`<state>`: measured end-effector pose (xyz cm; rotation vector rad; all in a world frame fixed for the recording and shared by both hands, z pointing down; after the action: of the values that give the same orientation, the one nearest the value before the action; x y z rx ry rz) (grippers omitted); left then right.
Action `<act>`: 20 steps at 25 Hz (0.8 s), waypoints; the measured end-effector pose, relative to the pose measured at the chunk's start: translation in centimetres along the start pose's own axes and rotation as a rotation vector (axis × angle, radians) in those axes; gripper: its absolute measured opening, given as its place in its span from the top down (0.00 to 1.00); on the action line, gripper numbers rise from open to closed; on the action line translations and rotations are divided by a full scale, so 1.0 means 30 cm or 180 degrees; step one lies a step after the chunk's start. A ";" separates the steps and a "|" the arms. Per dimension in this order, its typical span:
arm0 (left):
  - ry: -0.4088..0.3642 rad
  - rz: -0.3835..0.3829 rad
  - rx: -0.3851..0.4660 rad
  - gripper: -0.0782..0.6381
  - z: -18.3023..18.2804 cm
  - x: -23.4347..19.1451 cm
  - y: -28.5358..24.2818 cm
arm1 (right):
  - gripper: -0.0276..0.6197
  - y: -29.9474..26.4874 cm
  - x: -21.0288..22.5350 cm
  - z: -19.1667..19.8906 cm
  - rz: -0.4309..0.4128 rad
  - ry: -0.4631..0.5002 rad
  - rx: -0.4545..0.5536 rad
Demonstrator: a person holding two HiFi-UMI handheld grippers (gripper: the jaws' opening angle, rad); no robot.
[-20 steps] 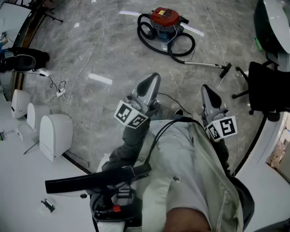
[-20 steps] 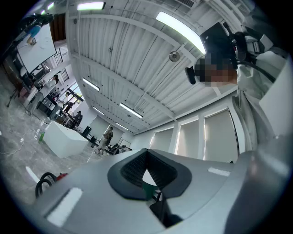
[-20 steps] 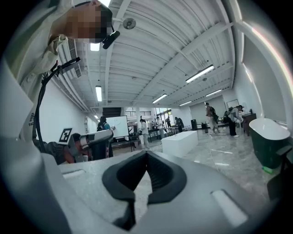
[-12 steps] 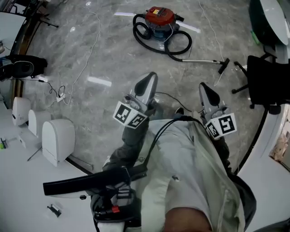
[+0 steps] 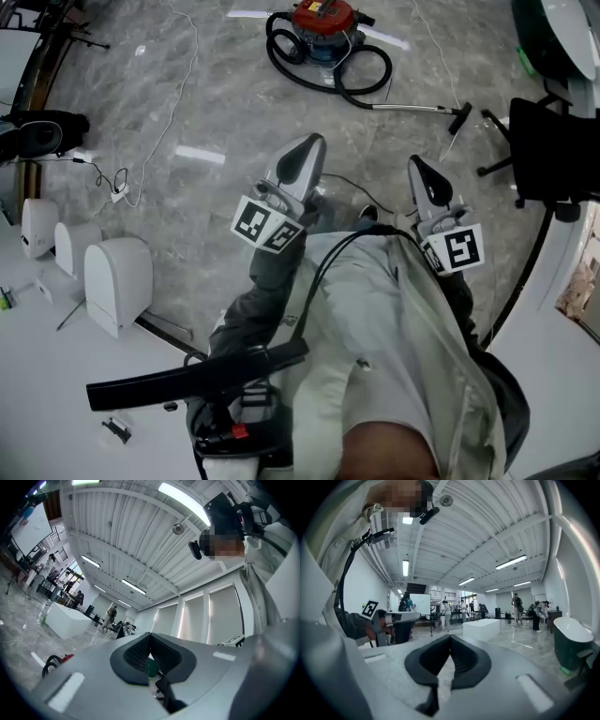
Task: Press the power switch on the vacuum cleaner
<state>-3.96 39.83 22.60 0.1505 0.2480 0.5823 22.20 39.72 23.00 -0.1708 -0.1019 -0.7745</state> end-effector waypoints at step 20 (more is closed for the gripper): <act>0.0101 -0.0022 -0.0203 0.89 0.005 -0.188 0.058 | 0.96 -0.168 -0.075 0.013 0.0120 -0.0014 -0.0054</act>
<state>-9.39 38.08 24.17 0.0787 0.2603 0.5853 17.07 37.80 23.62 -0.1902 -0.0960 -0.7377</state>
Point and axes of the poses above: the fingertips, and each gripper's own axes: y backward along the fingers, x to its right, z out of its underside, the point moved 8 cm from there along y, backward along the fingers, and after that the axes turned 9 degrees about -y, right-handed, at the moved point
